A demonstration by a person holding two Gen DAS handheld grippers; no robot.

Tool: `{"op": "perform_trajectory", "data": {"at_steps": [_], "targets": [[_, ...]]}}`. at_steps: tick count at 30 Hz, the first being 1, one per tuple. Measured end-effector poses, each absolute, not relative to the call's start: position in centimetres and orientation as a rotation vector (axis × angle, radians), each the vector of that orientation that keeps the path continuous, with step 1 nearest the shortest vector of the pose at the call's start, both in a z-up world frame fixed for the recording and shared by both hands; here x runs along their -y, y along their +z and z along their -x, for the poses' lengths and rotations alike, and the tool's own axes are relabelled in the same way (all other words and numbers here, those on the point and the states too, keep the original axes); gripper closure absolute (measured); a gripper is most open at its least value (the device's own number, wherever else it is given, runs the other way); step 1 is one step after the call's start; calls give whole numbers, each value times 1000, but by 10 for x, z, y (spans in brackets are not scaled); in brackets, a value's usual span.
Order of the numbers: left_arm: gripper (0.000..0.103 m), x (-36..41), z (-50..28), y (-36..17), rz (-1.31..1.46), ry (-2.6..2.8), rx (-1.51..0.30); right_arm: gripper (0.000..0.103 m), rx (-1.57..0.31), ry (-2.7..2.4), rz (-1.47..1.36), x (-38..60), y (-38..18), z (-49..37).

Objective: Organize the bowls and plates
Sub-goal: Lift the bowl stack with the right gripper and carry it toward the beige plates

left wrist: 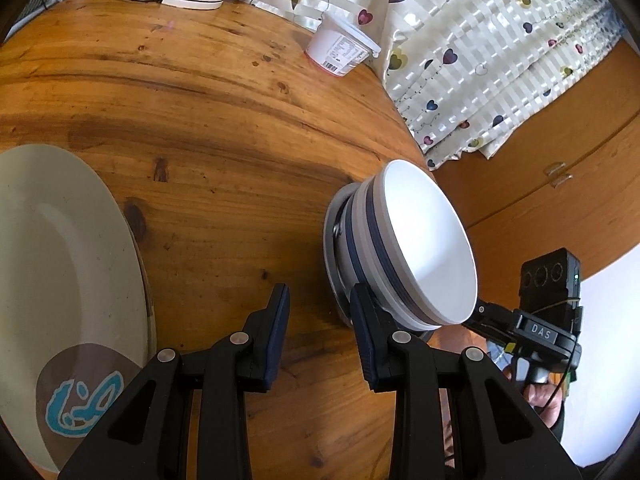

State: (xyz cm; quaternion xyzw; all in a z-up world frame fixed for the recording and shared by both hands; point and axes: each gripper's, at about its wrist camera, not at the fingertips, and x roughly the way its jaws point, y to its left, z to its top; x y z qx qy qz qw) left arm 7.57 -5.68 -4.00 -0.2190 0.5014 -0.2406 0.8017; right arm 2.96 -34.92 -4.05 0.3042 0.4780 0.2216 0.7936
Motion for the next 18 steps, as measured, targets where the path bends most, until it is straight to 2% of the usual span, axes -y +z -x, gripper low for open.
{"op": "perform_trajectory", "data": {"at_steps": [9,13,18], "targets": [[72,52,-78,-44,509,-535,-1070,83,-1028,490,-668,351,-43,-30],[80,52,-78,-44,536,-561,-1064,90,-1023,506,-663,348,-43,-30],[83,51,-79,-45,552,-575,-1058,93,-1020,516,-662,347,-41,-31]]}}
